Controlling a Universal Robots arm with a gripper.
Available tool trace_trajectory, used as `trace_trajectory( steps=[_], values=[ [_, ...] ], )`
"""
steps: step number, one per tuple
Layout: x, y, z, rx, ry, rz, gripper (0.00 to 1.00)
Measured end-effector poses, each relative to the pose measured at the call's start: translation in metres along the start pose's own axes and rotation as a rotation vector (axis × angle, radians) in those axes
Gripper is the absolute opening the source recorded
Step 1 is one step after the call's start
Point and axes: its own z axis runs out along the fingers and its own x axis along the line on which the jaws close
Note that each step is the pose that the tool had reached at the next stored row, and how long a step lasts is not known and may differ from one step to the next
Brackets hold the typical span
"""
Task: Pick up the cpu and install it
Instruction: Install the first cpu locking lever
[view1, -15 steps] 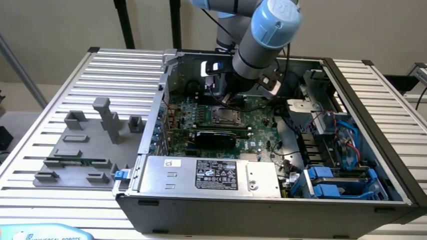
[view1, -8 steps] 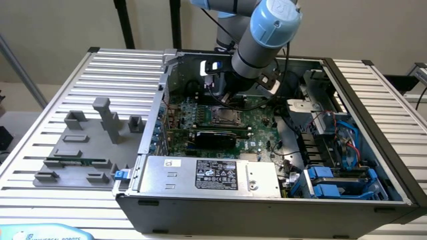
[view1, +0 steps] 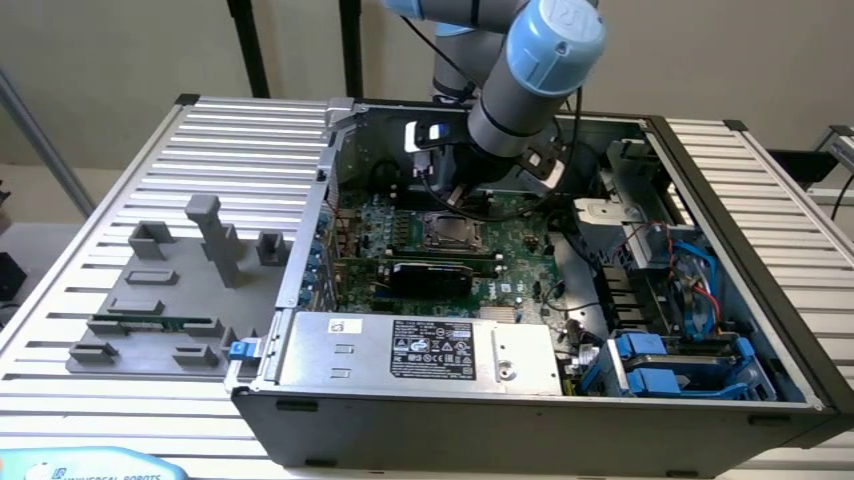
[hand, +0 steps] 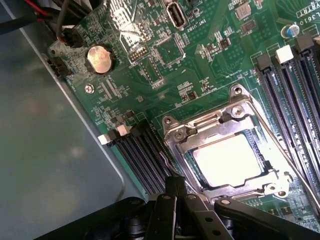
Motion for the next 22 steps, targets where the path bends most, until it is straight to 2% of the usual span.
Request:
trace_trajectory(
  steps=[22],
  values=[
    [0.002,0.0132,0.0018,0.0116,-0.0162,-0.045,0.11]
  ],
)
